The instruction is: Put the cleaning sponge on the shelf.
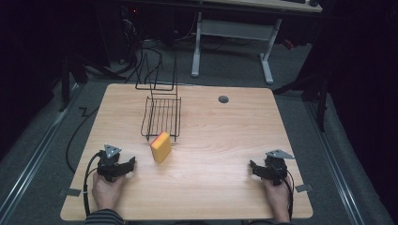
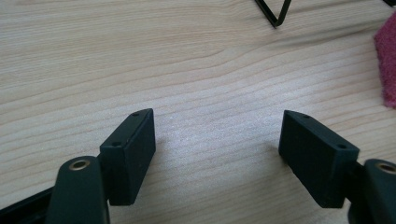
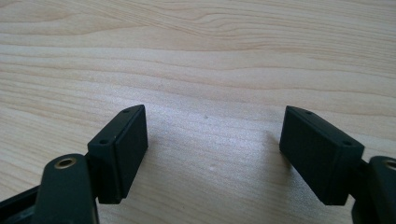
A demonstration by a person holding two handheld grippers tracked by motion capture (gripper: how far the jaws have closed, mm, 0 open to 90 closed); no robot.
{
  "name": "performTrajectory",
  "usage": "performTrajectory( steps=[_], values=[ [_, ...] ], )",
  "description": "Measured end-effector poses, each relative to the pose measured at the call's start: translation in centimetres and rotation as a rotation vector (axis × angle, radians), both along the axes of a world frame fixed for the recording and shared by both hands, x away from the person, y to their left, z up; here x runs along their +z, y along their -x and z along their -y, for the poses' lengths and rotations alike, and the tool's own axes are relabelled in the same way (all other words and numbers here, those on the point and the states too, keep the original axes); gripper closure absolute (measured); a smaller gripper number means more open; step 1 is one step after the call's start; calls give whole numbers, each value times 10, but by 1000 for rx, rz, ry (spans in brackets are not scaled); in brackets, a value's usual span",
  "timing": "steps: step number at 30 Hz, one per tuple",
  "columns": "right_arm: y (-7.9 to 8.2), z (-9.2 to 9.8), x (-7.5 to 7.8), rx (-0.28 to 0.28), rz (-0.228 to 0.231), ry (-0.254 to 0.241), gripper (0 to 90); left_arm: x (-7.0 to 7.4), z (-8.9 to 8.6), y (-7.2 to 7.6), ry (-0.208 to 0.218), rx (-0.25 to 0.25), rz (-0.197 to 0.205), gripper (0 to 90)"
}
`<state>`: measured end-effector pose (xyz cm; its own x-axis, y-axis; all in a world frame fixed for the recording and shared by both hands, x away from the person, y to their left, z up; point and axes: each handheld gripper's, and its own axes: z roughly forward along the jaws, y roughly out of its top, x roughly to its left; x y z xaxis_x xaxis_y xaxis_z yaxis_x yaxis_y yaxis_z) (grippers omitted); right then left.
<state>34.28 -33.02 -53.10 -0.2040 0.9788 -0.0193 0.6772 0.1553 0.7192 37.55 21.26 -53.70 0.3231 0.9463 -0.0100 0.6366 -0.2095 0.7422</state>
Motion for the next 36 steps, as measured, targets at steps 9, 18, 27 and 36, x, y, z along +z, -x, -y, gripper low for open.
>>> performTrajectory(
  steps=[9, 18, 27, 36],
  values=[
    [0, 0, 0, 0, 0, 0, 237, 0, 0, 0, 0, 0, 0, 279],
    [0, 0, 0, 0, 0, 0, 237, 0, 0, 1, 7, 0, -1, 279],
    [0, 0, 0, 0, 0, 0, 237, 0, 1, 0, 2, -21, -10, 229],
    [0, 0, 0, 1, 1, 2, 237, 0, 1, 1, 0, -45, -10, 211]
  ],
)
